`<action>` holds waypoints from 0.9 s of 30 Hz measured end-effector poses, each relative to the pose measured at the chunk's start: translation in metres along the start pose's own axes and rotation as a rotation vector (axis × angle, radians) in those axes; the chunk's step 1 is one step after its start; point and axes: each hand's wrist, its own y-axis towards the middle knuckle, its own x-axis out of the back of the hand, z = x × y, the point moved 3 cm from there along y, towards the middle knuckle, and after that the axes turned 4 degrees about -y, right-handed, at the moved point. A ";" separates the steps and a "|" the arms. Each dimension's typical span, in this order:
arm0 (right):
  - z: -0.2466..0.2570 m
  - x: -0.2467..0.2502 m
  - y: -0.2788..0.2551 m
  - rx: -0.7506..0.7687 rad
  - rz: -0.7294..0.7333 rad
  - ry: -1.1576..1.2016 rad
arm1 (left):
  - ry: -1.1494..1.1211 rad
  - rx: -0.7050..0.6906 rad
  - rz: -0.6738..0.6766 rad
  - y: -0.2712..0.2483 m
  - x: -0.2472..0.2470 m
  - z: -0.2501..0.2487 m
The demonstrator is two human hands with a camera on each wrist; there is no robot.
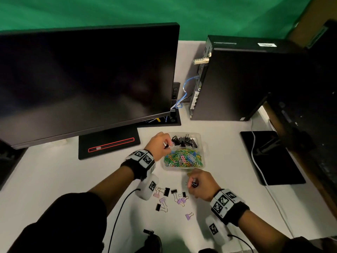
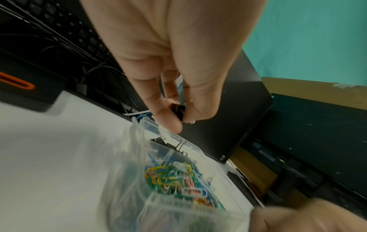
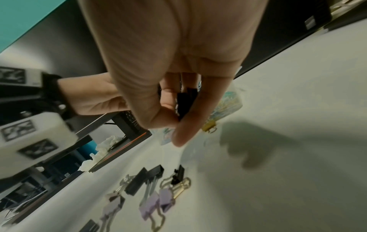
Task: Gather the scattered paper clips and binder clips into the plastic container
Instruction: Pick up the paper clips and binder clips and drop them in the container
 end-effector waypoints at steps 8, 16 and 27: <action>0.006 0.015 0.006 0.029 -0.004 0.056 | -0.125 0.165 -0.079 0.045 -0.019 0.021; 0.032 0.056 0.051 0.060 -0.180 0.106 | -0.026 0.068 -0.122 0.010 -0.008 0.027; 0.044 0.059 0.109 0.047 -0.169 0.006 | 0.042 0.218 0.169 -0.070 -0.043 0.065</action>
